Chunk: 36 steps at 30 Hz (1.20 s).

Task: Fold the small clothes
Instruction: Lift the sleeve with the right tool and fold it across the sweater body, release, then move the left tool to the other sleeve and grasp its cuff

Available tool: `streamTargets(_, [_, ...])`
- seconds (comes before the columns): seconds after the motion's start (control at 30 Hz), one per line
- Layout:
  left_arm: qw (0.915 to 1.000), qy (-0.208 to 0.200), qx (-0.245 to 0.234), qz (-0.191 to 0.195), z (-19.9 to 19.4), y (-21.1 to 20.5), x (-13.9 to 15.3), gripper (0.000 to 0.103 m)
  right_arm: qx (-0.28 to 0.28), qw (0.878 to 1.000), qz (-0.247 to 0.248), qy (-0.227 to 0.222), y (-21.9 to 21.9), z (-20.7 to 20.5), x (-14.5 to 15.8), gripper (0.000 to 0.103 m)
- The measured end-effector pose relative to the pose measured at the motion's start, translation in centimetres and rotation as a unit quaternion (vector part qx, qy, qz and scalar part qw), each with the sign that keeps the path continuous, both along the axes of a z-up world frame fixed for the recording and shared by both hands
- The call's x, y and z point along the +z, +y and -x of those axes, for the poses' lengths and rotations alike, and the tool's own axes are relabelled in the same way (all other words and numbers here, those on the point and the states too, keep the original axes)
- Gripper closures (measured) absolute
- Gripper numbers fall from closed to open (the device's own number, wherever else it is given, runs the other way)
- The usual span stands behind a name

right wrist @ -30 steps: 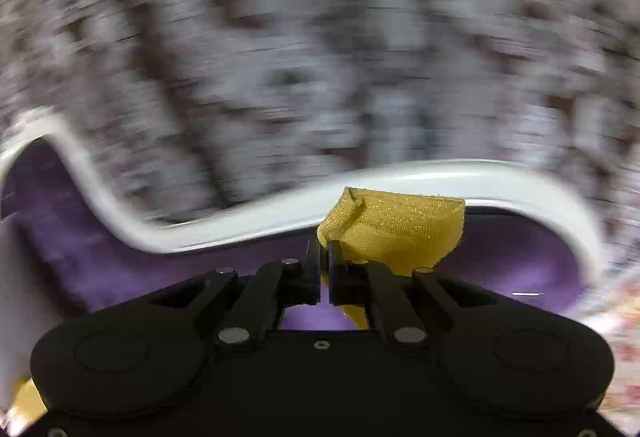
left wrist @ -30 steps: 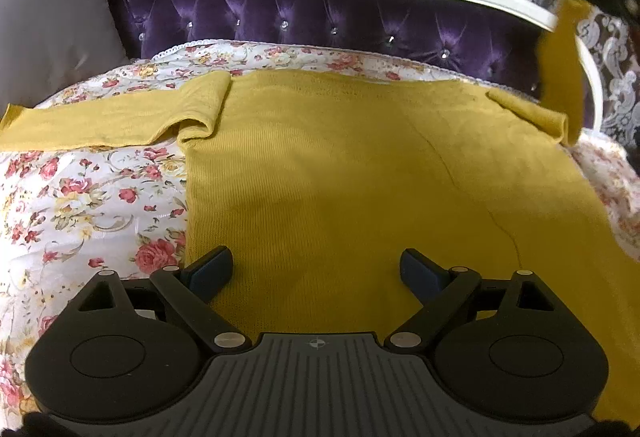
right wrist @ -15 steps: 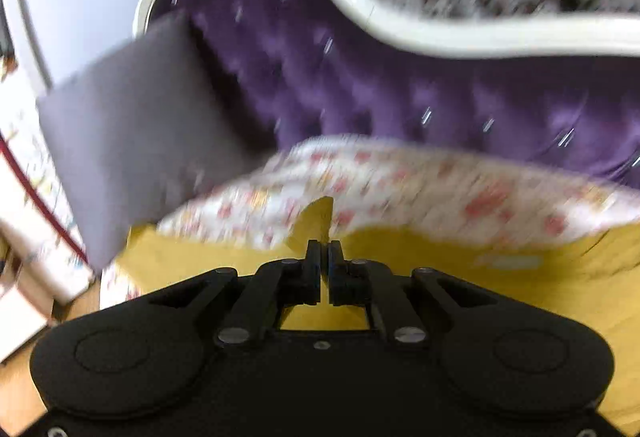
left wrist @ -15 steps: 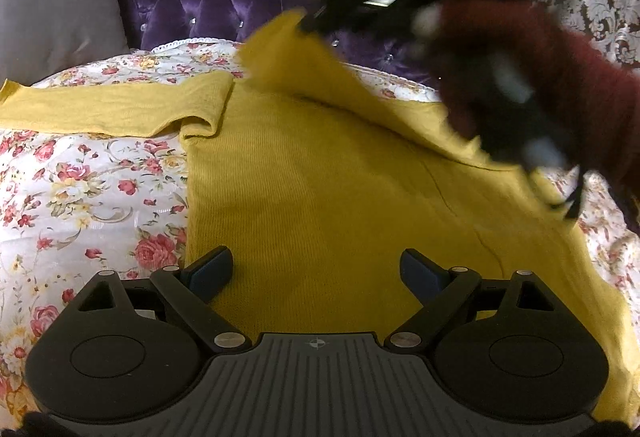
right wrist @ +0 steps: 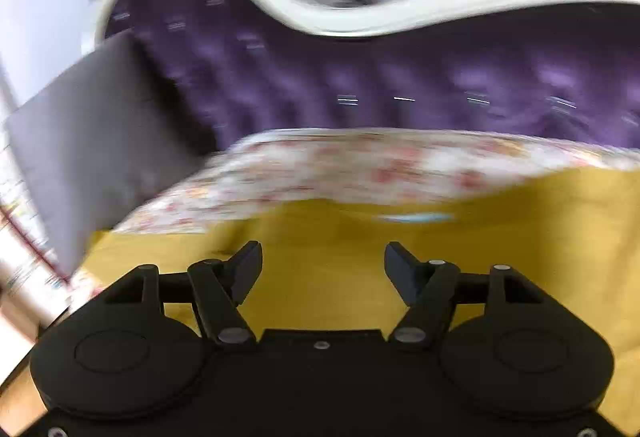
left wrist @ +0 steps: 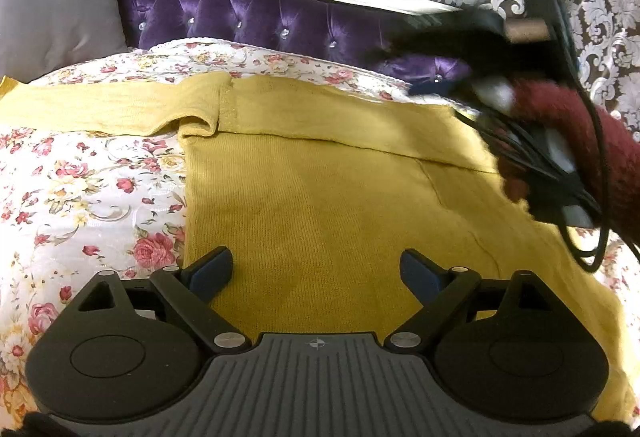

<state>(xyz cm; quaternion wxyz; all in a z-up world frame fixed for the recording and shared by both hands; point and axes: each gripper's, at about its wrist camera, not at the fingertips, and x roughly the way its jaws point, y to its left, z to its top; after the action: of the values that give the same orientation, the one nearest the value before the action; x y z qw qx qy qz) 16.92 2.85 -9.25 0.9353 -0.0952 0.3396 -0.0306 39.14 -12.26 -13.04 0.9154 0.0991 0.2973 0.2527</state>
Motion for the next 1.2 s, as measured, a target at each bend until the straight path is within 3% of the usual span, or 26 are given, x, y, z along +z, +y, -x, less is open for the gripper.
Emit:
streamTargets(0.23, [0.9999, 0.004, 0.0, -0.011, -0.2, -0.5, 0.1, 0.012, -0.148, 0.987, 0.06, 0.023, -8.8, -0.8, -2.3, 0.033])
streamTargets(0.33, [0.9998, 0.006, -0.001, -0.018, -0.3, -0.8, 0.0, 0.012, -0.179, 0.979, 0.097, 0.028, -10.4, -0.8, -3.4, 0.036])
streamTargets(0.4, [0.9997, 0.008, -0.001, -0.023, -0.5, -1.1, -0.1, 0.012, -0.173, 0.978, 0.114, 0.015, -10.4, -0.4, -3.8, 0.04])
streamTargets(0.57, [0.9989, 0.015, -0.002, -0.045, -0.8, -1.7, -0.2, 0.012, -0.169, 0.972, 0.162, -0.021, -8.0, 1.3, -3.1, 0.036])
streamTargets(0.7, [0.9988, 0.017, -0.001, -0.045, -0.8, -1.7, -0.2, 0.011, -0.143, 0.979, 0.14, -0.047, -5.8, 4.7, -2.0, 0.016])
streamTargets(0.83, [0.9999, 0.013, -0.003, -0.01, -0.6, -0.4, 0.4, 0.012, -0.115, 0.984, 0.13, -0.033, -3.2, 7.5, -2.6, 0.009])
streamTargets(0.93, [0.9998, 0.013, -0.002, -0.012, -0.6, 0.8, 1.0, 0.012, -0.099, 0.988, 0.115, -0.011, -2.2, 9.5, -3.5, 0.006])
streamTargets(1.2, [0.9974, -0.009, 0.072, -0.005, -2.2, 8.3, 3.0, 0.012, -0.089, 0.986, 0.138, 0.006, -1.3, 11.8, -5.4, 0.003])
